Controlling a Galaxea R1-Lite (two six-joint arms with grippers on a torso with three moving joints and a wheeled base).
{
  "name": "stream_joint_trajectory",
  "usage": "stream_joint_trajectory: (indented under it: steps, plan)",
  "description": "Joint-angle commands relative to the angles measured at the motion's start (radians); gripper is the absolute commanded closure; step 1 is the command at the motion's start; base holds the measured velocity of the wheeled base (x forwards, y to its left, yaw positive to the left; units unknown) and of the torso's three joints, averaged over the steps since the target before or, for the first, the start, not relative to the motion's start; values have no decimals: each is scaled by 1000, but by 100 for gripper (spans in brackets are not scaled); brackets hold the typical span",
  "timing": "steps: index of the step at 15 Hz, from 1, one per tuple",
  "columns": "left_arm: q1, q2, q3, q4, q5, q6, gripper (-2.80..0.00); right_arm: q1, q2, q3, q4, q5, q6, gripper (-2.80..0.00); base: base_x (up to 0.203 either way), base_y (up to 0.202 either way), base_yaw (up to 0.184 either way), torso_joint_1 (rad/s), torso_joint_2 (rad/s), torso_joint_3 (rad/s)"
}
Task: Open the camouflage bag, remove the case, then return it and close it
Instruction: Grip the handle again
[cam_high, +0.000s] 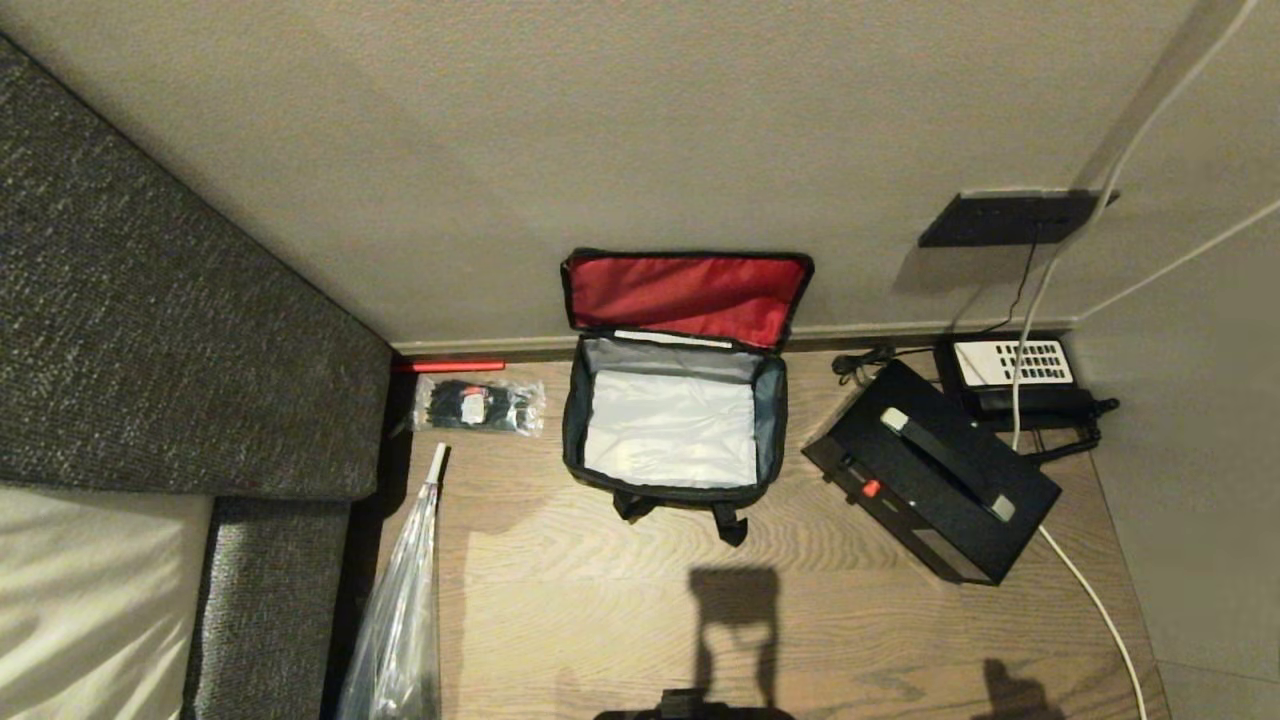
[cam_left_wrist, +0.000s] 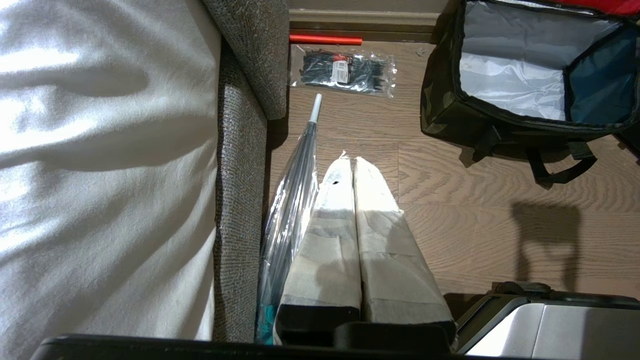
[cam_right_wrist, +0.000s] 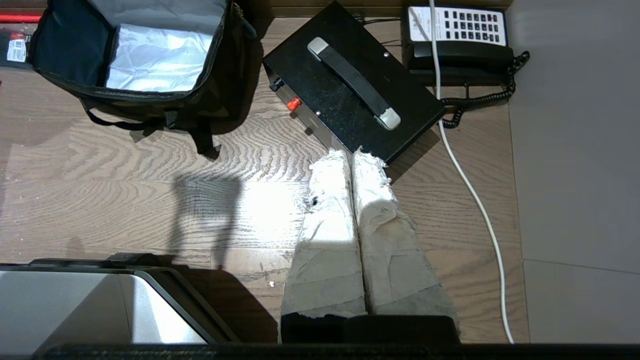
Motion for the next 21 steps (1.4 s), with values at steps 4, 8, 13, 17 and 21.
stream_joint_trajectory:
  steps: [4,8,13,17,21]
  plan:
    - [0,-2,3,-1,0,1,0,0,-3,0,0,0,-1,0,0,0,0,0,0,0]
    - [0,-2,3,0,0,0,0,0,-5,0,0,0,-1,0,0,0,0,0,0,0]
    - [0,-2,3,0,0,0,0,0,-5,0,0,0,-1,0,0,0,0,0,0,0]
    - [0,-2,3,0,0,1,0,0,-3,0,0,0,-2,0,0,0,0,0,0,0]
    - [0,-2,3,0,0,0,0,0,-4,0,0,0,-1,0,0,0,0,0,0,0]
